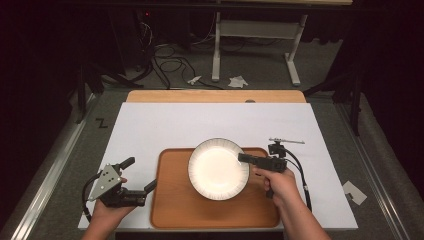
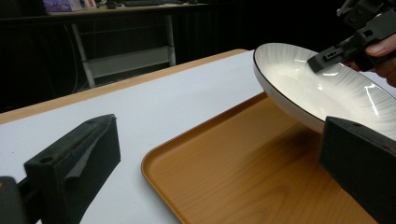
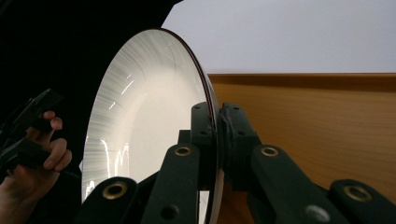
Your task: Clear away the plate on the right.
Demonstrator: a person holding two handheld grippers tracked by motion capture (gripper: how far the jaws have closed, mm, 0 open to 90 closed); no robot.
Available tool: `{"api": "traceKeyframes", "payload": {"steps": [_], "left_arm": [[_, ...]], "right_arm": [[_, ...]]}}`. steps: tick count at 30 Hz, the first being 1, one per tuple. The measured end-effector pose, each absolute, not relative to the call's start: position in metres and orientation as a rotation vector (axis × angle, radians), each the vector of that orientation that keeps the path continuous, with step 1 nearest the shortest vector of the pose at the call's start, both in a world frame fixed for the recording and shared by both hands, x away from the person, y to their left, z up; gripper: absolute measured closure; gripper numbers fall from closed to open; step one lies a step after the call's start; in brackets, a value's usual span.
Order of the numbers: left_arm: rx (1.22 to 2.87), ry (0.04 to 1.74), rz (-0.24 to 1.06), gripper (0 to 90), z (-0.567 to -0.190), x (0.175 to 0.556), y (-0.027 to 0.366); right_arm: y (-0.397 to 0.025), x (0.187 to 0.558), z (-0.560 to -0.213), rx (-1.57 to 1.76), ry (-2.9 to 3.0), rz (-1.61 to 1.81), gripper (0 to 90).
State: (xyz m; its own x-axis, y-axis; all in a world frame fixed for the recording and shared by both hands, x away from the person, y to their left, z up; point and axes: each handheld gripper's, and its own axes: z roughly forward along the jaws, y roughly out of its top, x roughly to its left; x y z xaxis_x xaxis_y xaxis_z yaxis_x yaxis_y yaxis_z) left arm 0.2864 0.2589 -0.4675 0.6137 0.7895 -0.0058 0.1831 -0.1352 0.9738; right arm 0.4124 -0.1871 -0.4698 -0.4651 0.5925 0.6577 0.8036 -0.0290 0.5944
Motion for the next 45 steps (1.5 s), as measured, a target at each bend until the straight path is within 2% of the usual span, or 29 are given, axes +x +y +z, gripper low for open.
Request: {"api": "traceKeyframes", "payload": {"steps": [16, 45], "left_arm": [[1.66, 0.82, 0.622, 0.2, -0.469, 0.288, 0.26], [1.669, 0.805, 0.626, 0.2, -0.468, 0.286, 0.259]], "right_arm": [[-0.168, 0.41, -0.481, -1.468, -2.163, -1.381, 85.7], [-0.164, 0.409, -0.496, -1.509, -2.288, -1.212, 85.4]]}}
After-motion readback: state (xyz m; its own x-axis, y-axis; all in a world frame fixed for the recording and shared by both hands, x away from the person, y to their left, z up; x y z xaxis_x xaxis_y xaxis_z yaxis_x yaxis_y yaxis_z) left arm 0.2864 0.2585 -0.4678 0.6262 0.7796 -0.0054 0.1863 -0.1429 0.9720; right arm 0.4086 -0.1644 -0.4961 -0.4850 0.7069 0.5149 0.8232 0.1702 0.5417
